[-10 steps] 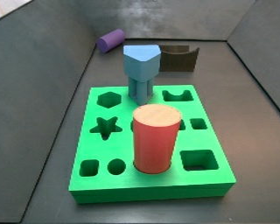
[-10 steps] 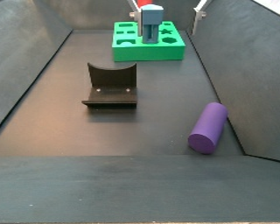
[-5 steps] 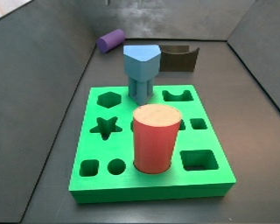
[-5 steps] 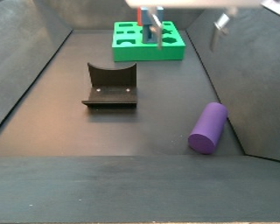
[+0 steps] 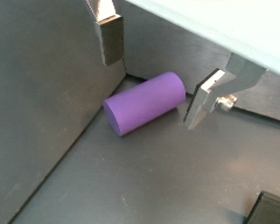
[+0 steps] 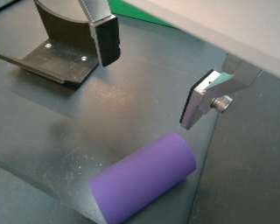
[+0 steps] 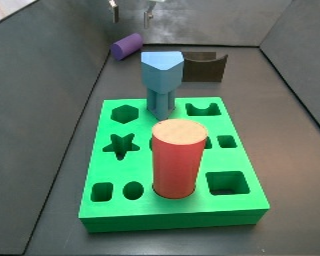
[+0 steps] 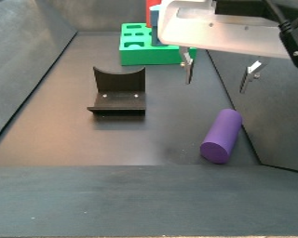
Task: Pick up the round object. Move up. Place the round object on the fixture. Regrasp the round object. Move to above the board. Insert the round object.
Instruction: Pick up the round object.
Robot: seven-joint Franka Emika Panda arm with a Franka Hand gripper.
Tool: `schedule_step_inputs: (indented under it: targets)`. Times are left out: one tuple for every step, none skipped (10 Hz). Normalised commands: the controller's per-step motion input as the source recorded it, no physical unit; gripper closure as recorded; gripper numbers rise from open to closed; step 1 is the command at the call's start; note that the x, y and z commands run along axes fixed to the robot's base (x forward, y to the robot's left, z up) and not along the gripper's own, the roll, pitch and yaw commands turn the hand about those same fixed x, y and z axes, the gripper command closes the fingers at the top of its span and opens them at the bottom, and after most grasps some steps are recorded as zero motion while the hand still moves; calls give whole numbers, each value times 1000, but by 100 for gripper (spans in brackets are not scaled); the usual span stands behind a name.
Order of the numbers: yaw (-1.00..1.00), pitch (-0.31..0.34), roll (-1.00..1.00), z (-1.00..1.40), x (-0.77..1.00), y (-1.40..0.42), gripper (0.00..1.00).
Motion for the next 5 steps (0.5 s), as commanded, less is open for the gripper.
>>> schedule_step_inputs:
  targets:
    - [-274, 0, 7, -451, -9, 120, 0]
    - [-466, 0, 86, -509, 0, 220, 0]
    - [-629, -41, 123, -526, -280, 243, 0]
    - [-586, -27, 116, -511, -257, 269, 0]
    - [-371, -31, 54, -574, -166, 206, 0]
